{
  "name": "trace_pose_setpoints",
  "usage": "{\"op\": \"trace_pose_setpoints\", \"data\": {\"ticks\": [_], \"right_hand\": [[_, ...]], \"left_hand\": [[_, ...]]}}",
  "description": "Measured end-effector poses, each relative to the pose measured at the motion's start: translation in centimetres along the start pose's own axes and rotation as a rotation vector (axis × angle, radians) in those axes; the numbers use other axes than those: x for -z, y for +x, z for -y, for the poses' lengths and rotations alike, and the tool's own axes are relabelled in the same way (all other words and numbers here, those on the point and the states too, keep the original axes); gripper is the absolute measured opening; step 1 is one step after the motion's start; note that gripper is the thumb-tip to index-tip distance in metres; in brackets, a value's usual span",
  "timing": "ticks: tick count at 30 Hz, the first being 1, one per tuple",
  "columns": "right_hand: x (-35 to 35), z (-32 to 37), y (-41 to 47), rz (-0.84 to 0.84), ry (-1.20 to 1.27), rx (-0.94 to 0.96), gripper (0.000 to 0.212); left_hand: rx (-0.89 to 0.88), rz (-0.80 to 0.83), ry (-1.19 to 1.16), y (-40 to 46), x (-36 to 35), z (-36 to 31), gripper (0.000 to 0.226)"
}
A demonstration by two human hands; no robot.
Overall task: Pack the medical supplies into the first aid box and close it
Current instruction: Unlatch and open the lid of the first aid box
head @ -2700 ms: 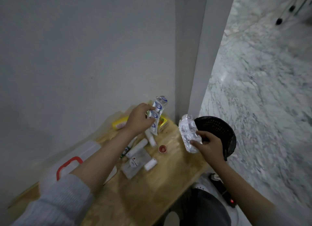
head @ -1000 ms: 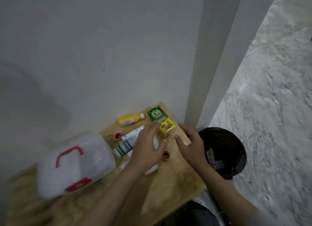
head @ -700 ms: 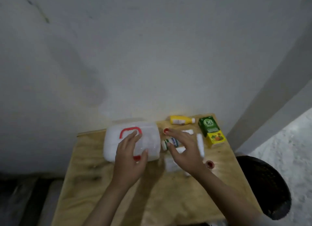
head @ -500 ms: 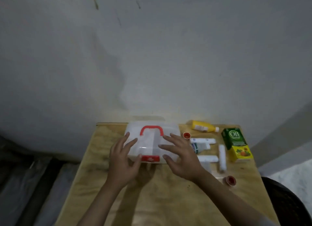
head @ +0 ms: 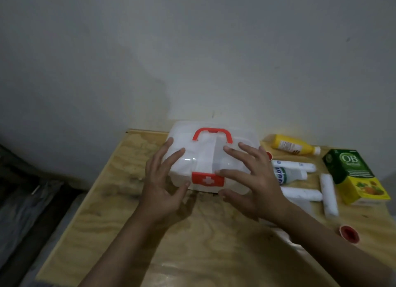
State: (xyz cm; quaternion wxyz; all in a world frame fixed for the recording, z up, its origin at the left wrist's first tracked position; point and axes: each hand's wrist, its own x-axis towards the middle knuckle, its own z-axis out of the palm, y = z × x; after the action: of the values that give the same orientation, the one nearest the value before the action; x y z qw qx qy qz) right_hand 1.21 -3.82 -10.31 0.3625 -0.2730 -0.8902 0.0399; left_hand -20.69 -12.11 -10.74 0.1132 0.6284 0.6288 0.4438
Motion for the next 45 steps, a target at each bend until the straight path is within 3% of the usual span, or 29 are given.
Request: {"op": "trace_pose_setpoints", "data": {"ticks": [5,14,27,33,45], "right_hand": [[-0.7,-0.7,0.0,-0.081,-0.064,0.088,0.038],[0.0,-0.5,-0.3,-0.03,-0.071,0.111,0.044],[-1.0,1.8,0.5,-0.312,0.108,-0.153,0.034],[-1.1,1.7,0.4,-0.248,0.076,-0.126,0.009],[-0.1,1.9,0.4,-0.156,0.086,-0.112,0.035]], "left_hand": [[-0.082,-0.024,0.067,0.1,-0.4,1.7,0.073],[-0.142,-0.045,0.102,0.2,-0.4,2.1,0.075],[-0.136,-0.034,0.087,0.0,-0.2,1.8,0.075],[-0.129,-0.04,0.101,0.0,-0.3,1.6,0.074],[-0.03,-0.182,0.048,0.1,-2.0,0.0,0.075]]}}
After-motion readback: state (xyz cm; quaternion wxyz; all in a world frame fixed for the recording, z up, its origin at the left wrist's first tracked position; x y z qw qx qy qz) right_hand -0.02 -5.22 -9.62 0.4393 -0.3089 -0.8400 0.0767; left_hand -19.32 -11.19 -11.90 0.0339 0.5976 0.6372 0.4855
